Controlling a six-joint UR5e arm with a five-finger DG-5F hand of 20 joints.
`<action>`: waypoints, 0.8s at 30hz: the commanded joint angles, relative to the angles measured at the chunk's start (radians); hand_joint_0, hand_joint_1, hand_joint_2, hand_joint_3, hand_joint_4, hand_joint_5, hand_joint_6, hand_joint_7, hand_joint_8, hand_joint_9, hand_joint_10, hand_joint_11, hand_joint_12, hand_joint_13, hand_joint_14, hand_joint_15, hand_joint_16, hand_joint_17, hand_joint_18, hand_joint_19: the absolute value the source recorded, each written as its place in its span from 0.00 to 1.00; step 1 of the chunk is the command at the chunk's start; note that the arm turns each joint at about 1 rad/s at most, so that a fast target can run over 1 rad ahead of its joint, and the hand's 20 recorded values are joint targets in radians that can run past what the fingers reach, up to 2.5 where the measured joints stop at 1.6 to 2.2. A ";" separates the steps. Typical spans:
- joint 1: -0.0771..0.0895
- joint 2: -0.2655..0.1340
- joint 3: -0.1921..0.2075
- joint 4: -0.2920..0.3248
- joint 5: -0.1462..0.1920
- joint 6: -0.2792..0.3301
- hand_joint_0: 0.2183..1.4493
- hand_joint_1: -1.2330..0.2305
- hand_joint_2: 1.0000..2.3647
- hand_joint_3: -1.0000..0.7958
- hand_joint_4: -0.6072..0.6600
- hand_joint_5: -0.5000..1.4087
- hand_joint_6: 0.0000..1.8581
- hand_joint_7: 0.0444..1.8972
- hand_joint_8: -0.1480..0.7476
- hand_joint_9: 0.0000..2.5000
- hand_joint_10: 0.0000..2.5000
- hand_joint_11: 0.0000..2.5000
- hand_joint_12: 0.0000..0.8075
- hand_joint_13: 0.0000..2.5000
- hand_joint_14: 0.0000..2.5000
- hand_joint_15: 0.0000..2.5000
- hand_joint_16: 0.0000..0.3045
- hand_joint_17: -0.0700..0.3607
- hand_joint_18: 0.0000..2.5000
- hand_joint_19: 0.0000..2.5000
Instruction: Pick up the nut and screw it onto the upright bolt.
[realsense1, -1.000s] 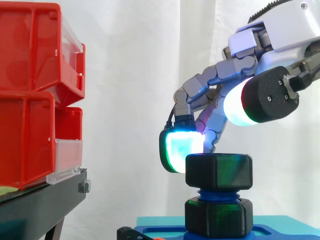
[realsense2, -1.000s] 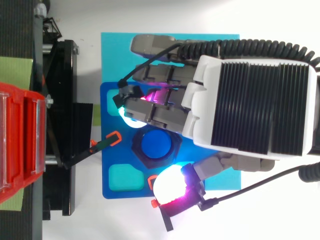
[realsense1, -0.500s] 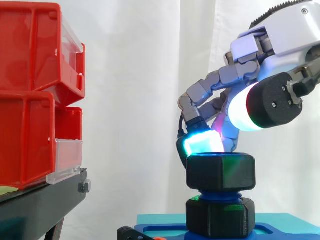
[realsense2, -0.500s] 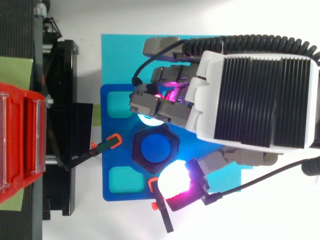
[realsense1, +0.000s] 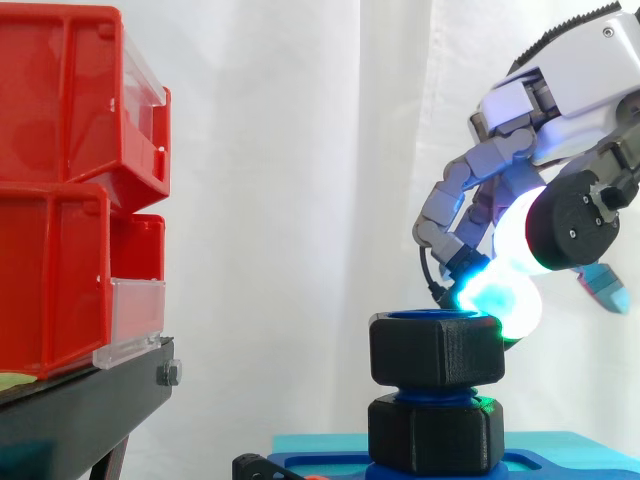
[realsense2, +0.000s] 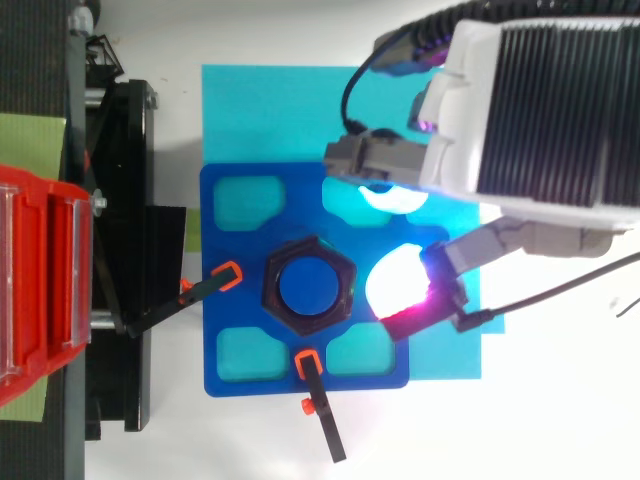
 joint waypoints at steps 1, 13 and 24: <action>-0.011 0.000 0.029 -0.048 -0.001 -0.023 0.27 0.61 0.00 0.28 0.56 0.31 0.27 0.79 0.44 0.70 0.00 0.04 0.13 0.45 0.00 0.00 0.02 0.13 0.27 0.00; -0.027 -0.002 0.040 0.022 -0.053 -0.023 0.24 0.63 0.00 0.28 0.65 0.23 0.27 0.42 0.43 0.50 0.00 0.00 0.21 0.36 0.00 0.00 0.03 0.21 0.21 0.00; 0.001 -0.002 -0.052 0.176 -0.059 0.051 0.22 0.65 0.00 0.28 0.62 0.21 0.27 0.26 0.32 0.29 0.00 0.00 0.22 0.21 0.00 0.00 0.06 0.26 0.05 0.00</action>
